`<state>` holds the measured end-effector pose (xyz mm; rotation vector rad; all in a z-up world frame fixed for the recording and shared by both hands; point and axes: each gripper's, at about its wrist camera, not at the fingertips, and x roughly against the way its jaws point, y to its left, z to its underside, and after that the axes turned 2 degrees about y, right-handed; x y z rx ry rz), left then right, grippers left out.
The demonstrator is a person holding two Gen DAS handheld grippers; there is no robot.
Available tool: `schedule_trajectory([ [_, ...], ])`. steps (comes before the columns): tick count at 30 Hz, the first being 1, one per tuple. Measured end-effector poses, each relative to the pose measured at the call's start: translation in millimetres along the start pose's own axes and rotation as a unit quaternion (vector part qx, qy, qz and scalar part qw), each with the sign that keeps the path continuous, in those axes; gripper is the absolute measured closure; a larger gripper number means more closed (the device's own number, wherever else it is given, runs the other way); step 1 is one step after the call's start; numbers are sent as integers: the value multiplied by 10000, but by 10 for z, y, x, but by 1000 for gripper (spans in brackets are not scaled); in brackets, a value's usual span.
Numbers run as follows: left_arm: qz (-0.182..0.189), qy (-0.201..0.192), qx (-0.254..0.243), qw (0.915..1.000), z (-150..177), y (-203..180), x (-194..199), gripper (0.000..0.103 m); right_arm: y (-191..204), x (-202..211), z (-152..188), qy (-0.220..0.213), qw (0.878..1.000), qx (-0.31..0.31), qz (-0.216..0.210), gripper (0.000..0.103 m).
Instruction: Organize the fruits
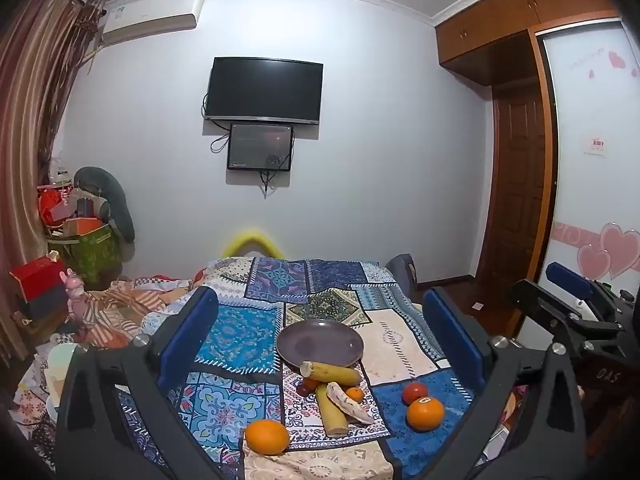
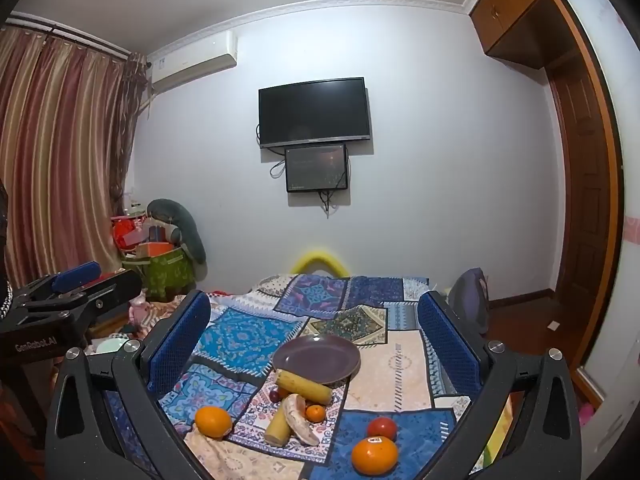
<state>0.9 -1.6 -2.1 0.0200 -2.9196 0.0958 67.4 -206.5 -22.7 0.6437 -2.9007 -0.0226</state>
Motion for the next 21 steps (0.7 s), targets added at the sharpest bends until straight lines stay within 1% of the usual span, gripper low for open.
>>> schedule_trajectory([
  [6, -17, -60, -41, 10000, -4, -17, 26, 0, -28, 26, 1, -50, 10000, 10, -5, 0],
  [21, 30, -39, -87, 10000, -5, -68, 10, 0, -29, 54, -1, -90, 10000, 29, -4, 0],
])
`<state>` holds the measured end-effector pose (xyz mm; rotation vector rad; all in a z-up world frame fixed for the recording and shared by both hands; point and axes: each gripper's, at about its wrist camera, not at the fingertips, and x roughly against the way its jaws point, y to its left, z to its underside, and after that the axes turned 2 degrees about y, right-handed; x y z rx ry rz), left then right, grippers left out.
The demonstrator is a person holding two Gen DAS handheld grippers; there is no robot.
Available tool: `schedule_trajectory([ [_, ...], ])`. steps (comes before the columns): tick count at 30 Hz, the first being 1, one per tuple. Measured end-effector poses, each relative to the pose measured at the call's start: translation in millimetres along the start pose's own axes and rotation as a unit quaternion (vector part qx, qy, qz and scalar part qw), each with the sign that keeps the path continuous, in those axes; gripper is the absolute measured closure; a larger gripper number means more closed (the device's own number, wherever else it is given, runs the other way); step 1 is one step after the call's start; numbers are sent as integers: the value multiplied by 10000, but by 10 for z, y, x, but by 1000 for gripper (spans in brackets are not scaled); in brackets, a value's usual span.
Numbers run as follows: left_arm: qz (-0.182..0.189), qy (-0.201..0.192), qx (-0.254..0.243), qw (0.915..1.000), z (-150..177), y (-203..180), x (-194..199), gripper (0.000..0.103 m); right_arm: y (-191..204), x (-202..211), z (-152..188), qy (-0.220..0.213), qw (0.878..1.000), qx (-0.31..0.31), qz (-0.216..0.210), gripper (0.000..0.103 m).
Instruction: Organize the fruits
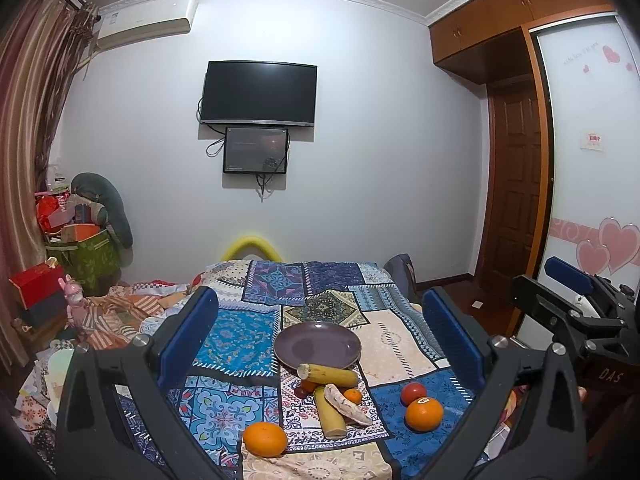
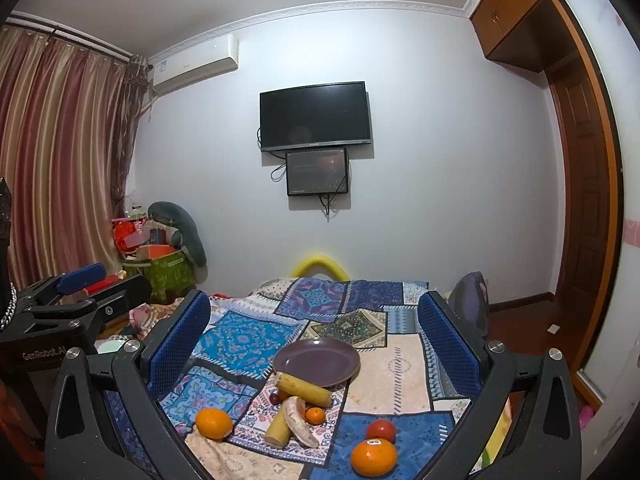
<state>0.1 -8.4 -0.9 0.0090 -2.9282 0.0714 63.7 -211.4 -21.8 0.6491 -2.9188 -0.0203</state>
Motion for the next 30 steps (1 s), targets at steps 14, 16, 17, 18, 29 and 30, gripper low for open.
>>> schedule_trajectory([
  [14, -54, -12, -22, 10000, 4, -9, -4, 0, 5, 2, -9, 2, 10000, -13, -6, 0],
  [16, -62, -11, -30, 10000, 8, -11, -5, 0, 7, 5, -9, 0, 10000, -9, -3, 0],
  [17, -67, -14, -30, 10000, 8, -12, -2, 0, 6, 5, -8, -2, 10000, -10, 1, 0],
  [18, -69, -16, -29, 10000, 7, -7, 0, 0, 5, 4, -9, -4, 10000, -10, 1, 0],
  [29, -86, -36, -33, 10000, 1, -3, 8, 0, 32, 20, -34, -34, 10000, 12, -7, 0],
  [30, -90, -38, -32, 9999, 2, -8, 8, 0, 32, 21, -35, -31, 10000, 13, -12, 0],
])
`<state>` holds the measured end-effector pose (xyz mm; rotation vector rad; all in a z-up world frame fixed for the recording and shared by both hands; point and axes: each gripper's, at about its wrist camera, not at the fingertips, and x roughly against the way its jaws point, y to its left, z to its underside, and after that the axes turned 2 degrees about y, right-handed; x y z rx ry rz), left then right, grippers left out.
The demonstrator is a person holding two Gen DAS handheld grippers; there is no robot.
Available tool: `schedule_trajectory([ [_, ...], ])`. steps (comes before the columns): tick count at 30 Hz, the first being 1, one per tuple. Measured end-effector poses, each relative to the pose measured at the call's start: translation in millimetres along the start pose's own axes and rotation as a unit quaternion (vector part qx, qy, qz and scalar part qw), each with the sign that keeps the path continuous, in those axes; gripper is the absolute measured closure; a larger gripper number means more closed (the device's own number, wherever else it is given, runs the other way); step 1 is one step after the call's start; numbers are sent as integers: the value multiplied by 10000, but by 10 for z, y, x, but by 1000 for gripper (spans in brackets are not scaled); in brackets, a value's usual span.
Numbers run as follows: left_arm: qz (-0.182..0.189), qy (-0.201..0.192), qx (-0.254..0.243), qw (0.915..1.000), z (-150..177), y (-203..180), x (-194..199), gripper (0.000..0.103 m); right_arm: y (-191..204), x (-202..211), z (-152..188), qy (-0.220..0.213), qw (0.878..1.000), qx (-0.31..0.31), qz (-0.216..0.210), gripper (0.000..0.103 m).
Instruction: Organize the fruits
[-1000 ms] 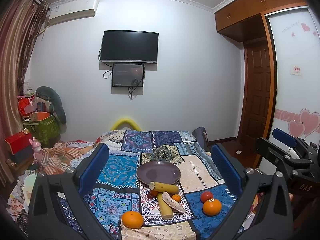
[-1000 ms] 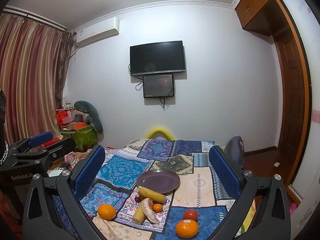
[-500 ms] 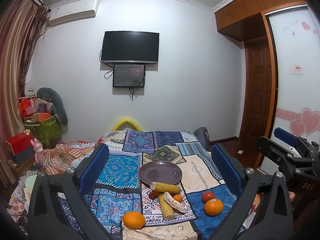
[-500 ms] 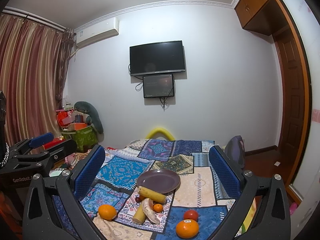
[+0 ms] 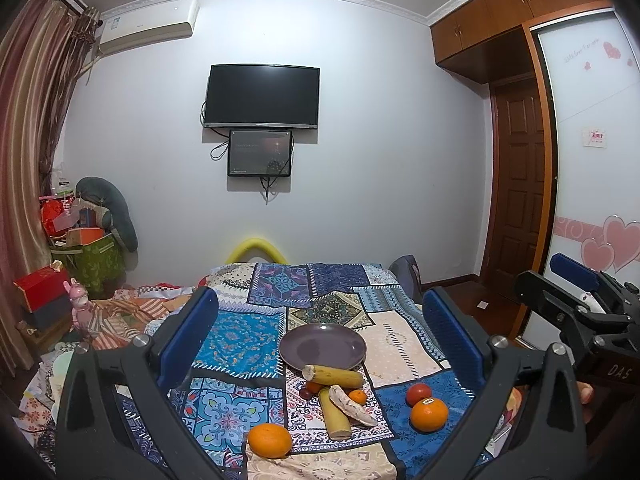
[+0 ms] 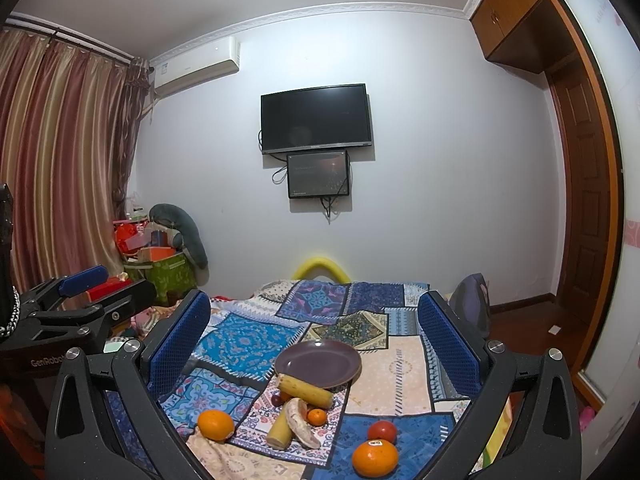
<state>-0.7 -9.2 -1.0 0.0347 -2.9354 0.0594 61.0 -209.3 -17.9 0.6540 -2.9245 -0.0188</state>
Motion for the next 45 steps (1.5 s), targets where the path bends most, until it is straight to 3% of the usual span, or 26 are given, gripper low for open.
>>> schedule_trajectory([
  [18, 59, 10, 24, 10000, 3, -21, -3, 0, 4, 18, -1, -3, 10000, -23, 28, 0],
  [22, -95, -222, -93, 9997, 54, -40, 20, 0, -8, -5, 28, 41, 10000, -6, 89, 0],
  [25, -136, -150, -208, 9996, 88, -47, -26, 0, -38, -63, 73, 125, 9998, 36, 170, 0],
  [31, -295, 353, -320, 9984, 239, 35, -280, 0, -229, -228, 256, 490, 9982, -21, 349, 0],
  [38, -289, 1322, -285, 9904, 564, 329, -721, 0, -488, -495, 562, 1162, 9918, 101, 527, 0],
  [45, -220, 2186, -237, 9753, 960, 552, -1127, 17, -687, -717, 870, 1888, 9806, 139, 515, 2],
])
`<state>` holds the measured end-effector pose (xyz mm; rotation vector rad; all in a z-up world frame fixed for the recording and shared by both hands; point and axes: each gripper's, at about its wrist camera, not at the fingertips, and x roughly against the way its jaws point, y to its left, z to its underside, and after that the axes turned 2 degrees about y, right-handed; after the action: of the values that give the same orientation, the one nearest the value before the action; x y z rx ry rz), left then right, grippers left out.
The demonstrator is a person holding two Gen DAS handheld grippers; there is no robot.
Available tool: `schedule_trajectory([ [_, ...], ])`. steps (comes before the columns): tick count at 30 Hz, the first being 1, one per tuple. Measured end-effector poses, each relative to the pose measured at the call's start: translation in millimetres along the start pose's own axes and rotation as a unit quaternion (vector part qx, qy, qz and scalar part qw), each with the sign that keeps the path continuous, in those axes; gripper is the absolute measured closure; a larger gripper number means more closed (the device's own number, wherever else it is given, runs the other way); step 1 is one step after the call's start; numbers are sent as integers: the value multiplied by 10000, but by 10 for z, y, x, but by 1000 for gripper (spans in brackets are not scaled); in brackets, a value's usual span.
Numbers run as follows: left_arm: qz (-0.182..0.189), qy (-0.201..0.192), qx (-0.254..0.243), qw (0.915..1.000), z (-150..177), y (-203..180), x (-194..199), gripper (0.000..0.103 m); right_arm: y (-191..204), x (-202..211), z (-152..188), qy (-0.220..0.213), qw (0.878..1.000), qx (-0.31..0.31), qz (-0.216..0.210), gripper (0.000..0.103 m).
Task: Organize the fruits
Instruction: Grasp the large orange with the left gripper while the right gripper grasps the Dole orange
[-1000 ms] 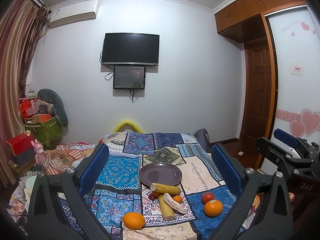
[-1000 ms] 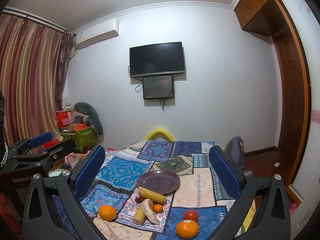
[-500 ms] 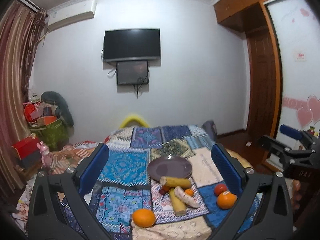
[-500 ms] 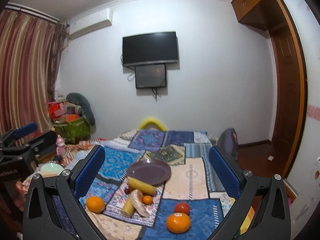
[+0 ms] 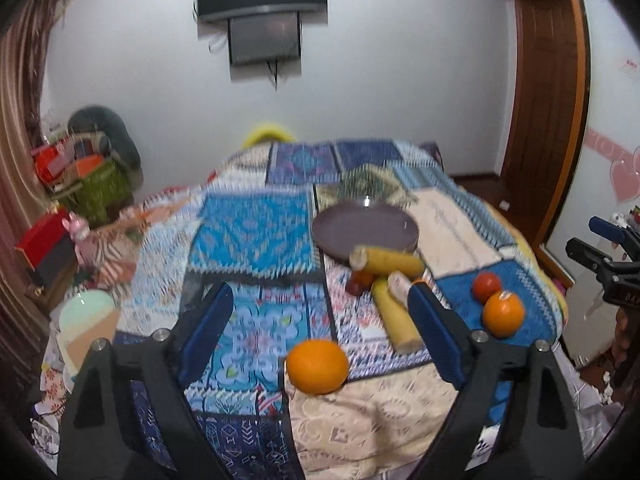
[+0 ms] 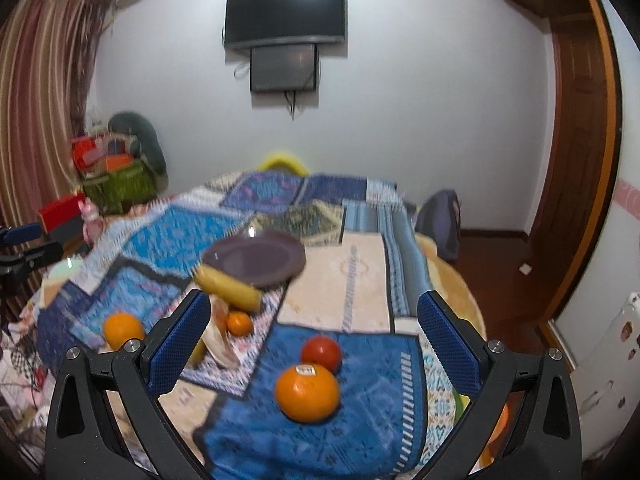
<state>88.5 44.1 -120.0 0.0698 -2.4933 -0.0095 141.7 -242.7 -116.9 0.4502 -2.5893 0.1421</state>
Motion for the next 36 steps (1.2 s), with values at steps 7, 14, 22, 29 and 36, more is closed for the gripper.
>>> schedule_trajectory([
  [7, 79, 687, 122, 9975, 145, 147, -467, 20, -96, -337, 196, 726, 9970, 28, -263, 25],
  [14, 269, 1331, 242, 9904, 350, 179, -849, 20, -174, -646, 376, 1266, 9907, -241, -428, 23],
  [22, 374, 1885, 325, 9808, 512, 172, -1222, 20, -204, -942, 530, 1810, 9808, -462, -554, 23],
  [29, 358, 2126, 336, 9759, 612, 173, -1428, 20, -189, -1108, 606, 2048, 9759, -501, -572, 23],
  [36, 416, 2157, 376, 9749, 650, 170, -1495, 28, -221, -1245, 709, 2361, 9644, -825, -864, 23],
])
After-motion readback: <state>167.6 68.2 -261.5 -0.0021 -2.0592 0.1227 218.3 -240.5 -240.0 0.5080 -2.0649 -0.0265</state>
